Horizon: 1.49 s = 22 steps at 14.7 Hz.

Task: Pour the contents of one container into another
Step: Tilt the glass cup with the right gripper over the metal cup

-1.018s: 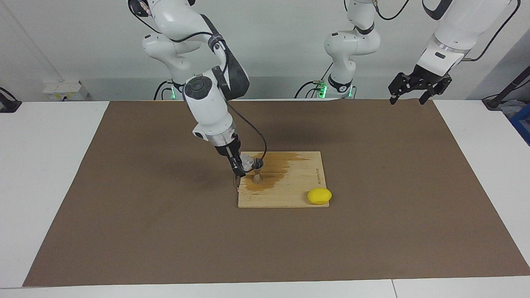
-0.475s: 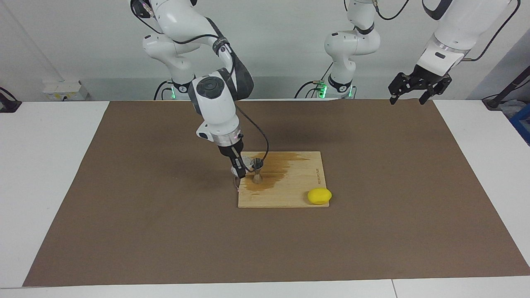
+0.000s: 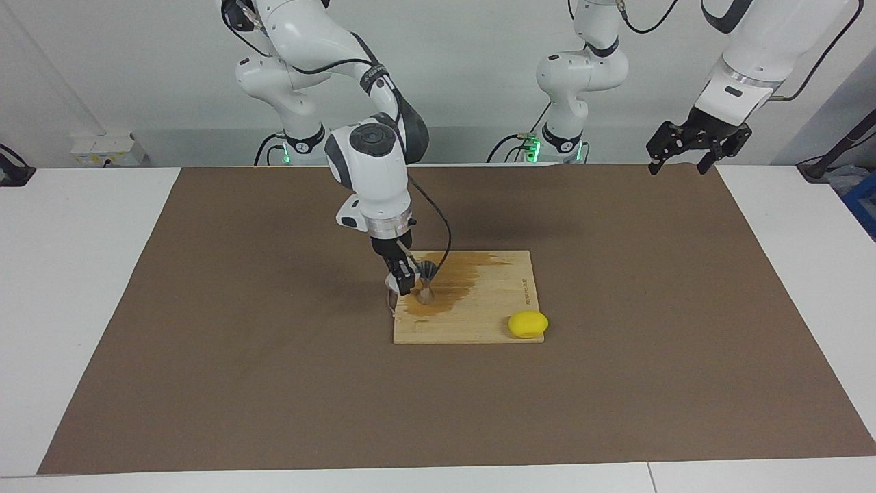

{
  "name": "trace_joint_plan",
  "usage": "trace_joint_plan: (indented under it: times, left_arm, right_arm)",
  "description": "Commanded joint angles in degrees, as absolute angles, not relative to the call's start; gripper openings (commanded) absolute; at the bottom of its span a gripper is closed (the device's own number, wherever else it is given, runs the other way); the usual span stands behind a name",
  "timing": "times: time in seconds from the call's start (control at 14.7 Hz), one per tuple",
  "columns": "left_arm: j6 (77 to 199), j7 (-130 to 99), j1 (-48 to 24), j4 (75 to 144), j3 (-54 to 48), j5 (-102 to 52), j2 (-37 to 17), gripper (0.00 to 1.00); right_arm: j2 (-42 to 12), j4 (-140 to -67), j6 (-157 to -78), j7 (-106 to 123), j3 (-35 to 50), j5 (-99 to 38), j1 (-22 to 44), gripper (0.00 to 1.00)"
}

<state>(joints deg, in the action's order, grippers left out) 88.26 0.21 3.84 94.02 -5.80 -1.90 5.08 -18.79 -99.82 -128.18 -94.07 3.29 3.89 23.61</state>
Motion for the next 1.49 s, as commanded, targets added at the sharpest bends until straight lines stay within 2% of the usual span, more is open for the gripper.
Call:
trace_joint_plan:
  times: [0.0,1.42]
  left_arm:
    - [89.9,0.2,5.4,95.7,-7.4,-2.6,6.1,1.00]
    - [89.7,0.1,4.0,97.3,-6.8,-2.6,7.2,1.00]
  right_arm:
    - [-19.4,-99.3,-128.1,-95.7,3.3,6.6,23.8,0.00]
    - [-19.0,-99.6,-127.4,-95.8,3.4,16.4,25.9,0.00]
